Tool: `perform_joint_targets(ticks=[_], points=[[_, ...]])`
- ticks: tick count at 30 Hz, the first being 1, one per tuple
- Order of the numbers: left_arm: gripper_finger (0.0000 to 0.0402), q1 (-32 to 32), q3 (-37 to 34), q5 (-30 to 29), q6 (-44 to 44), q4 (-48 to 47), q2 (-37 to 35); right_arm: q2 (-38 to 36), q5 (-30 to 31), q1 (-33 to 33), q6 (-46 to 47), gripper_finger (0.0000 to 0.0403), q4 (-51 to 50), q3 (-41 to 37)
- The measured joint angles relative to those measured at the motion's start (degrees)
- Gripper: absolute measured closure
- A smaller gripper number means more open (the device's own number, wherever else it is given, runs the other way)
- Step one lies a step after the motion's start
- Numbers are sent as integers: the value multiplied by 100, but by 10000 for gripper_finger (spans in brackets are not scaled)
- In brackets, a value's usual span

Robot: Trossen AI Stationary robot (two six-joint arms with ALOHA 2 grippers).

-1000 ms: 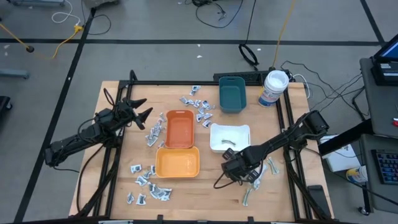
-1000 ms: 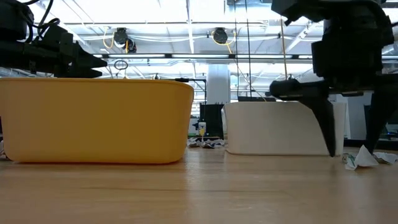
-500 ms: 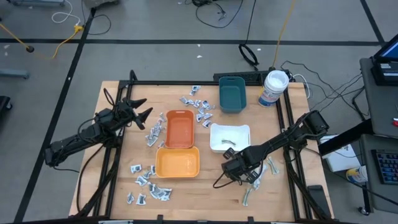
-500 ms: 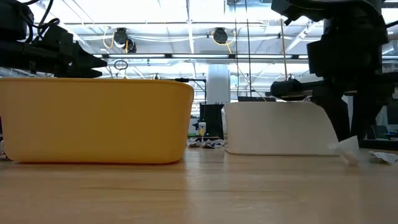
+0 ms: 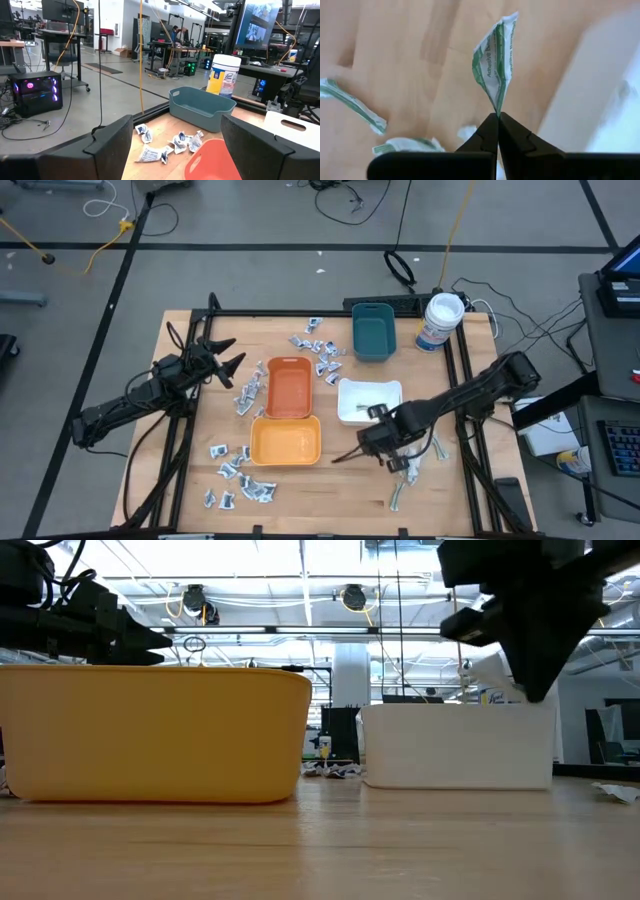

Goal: Pick & Place First Aid Supplies
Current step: Put the green sachet into the white bin

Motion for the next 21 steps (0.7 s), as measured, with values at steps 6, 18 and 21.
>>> perform_joint_targets(ticks=[6,18,21], points=[[93,0,0,0,-3,0,-1,-178,-8,-203,712,402,-297,48],[93,0,0,-2,-8,-1,0,-429,-81,-1331,765,403,-504,51],[93,0,0,-2,-2,-1,-2,-429,-150,-1682,655,403,-570,50]])
